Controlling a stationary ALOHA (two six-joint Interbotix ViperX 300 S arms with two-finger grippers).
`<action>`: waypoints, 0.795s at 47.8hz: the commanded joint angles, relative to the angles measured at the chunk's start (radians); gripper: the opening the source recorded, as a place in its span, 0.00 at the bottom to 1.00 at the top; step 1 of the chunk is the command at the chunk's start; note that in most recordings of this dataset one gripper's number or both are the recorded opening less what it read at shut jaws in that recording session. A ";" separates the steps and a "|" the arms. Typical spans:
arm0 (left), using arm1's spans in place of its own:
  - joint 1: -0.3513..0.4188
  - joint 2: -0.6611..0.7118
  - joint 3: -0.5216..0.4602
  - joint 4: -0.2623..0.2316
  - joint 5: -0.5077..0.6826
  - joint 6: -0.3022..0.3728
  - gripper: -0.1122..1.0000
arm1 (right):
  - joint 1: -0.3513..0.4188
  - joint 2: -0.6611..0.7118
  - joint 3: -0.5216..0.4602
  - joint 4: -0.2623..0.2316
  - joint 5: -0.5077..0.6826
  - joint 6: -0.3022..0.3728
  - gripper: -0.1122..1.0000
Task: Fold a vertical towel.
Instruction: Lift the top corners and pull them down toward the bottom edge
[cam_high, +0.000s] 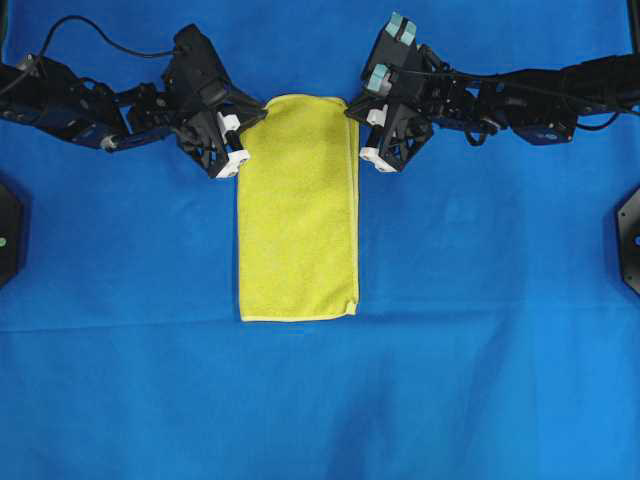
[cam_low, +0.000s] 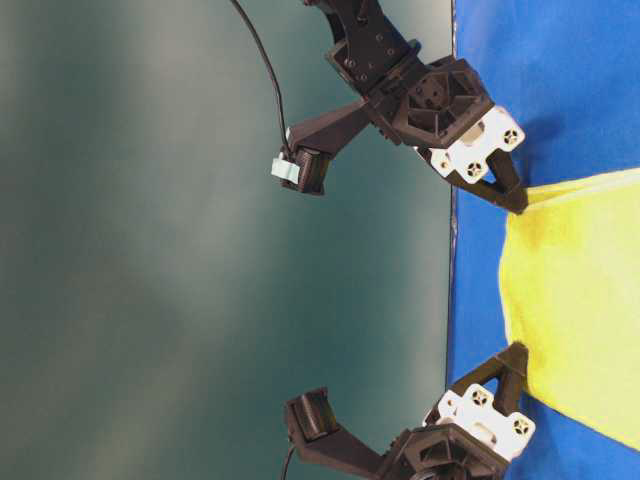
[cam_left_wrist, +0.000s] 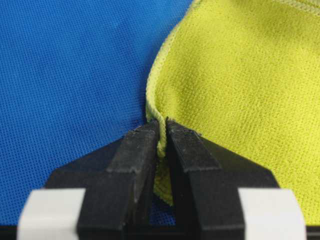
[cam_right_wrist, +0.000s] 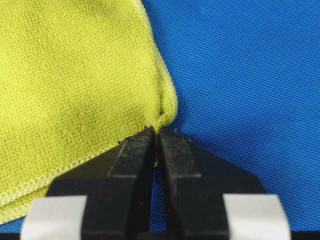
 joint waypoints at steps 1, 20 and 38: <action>0.006 -0.023 -0.017 0.002 0.000 0.002 0.15 | -0.009 -0.029 -0.003 0.009 0.003 0.003 0.14; 0.077 -0.018 -0.072 0.002 -0.002 0.066 0.15 | -0.097 -0.034 -0.034 0.008 -0.002 -0.002 0.14; 0.071 -0.087 -0.055 0.002 0.009 0.078 0.15 | -0.098 -0.103 -0.025 0.008 0.002 -0.002 0.14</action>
